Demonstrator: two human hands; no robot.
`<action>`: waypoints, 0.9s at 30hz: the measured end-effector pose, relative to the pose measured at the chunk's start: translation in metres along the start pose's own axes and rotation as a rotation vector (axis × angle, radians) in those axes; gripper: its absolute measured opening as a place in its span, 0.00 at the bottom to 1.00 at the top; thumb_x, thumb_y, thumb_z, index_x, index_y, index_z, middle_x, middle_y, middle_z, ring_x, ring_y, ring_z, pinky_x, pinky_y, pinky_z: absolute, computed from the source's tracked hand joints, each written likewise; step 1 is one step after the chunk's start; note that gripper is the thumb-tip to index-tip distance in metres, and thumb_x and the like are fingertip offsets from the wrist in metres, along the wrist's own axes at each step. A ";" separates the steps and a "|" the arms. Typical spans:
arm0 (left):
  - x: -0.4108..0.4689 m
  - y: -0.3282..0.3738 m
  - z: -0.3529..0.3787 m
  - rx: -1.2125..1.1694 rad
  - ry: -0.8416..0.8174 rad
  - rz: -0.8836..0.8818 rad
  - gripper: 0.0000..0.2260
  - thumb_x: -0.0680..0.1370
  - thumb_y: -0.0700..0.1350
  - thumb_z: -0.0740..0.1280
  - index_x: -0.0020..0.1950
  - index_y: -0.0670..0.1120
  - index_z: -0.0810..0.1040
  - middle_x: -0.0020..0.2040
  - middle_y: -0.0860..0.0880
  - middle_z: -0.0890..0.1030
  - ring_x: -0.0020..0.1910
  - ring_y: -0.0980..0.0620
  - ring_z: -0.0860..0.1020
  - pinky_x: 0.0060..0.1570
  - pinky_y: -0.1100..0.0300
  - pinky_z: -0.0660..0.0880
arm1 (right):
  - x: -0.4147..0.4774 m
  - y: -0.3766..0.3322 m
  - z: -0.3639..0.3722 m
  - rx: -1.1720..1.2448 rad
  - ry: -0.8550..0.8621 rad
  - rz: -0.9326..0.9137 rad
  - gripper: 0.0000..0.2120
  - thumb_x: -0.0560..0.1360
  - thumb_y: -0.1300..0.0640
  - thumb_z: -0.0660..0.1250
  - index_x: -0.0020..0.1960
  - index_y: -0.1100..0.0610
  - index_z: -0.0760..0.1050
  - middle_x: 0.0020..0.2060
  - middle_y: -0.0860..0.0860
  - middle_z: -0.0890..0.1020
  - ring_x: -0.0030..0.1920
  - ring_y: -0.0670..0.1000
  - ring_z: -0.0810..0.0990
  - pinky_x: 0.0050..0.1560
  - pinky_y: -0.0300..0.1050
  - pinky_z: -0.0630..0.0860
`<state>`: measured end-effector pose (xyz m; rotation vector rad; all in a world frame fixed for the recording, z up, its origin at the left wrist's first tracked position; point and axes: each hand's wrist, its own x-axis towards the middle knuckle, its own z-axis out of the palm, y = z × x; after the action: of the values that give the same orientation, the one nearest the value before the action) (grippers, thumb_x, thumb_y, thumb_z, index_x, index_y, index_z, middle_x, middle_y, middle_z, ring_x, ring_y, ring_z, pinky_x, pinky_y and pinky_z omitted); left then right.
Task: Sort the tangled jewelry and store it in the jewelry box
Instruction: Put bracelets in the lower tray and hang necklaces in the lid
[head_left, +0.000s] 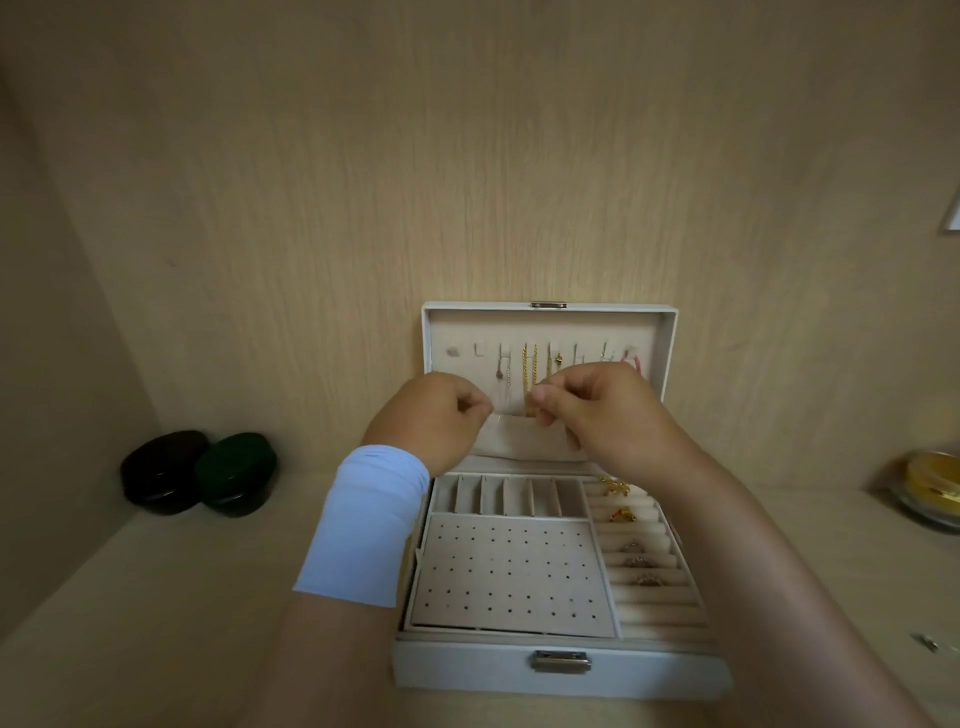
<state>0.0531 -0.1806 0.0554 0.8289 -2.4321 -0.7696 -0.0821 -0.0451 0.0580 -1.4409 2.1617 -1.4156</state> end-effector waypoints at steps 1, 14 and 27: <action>-0.001 0.000 0.001 0.054 -0.010 -0.012 0.09 0.81 0.48 0.64 0.52 0.54 0.84 0.52 0.58 0.83 0.53 0.56 0.80 0.56 0.60 0.75 | 0.000 0.000 -0.002 0.017 0.005 -0.005 0.11 0.79 0.52 0.69 0.40 0.53 0.84 0.33 0.44 0.84 0.28 0.40 0.75 0.46 0.44 0.74; -0.005 0.009 0.005 0.369 -0.090 0.028 0.04 0.79 0.48 0.64 0.48 0.56 0.77 0.57 0.53 0.76 0.54 0.49 0.78 0.53 0.53 0.76 | 0.032 -0.023 0.010 -0.254 -0.050 -0.075 0.08 0.79 0.56 0.69 0.42 0.53 0.84 0.26 0.37 0.80 0.32 0.36 0.78 0.37 0.30 0.71; -0.002 0.001 -0.001 0.235 -0.141 -0.033 0.09 0.77 0.48 0.67 0.56 0.56 0.81 0.54 0.54 0.82 0.52 0.50 0.80 0.56 0.53 0.78 | 0.027 -0.011 0.030 -0.618 -0.029 -0.139 0.07 0.72 0.57 0.71 0.44 0.47 0.85 0.39 0.44 0.85 0.41 0.47 0.82 0.44 0.49 0.81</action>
<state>0.0545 -0.1794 0.0564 0.9318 -2.6784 -0.5783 -0.0718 -0.0857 0.0595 -1.8085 2.6612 -0.7663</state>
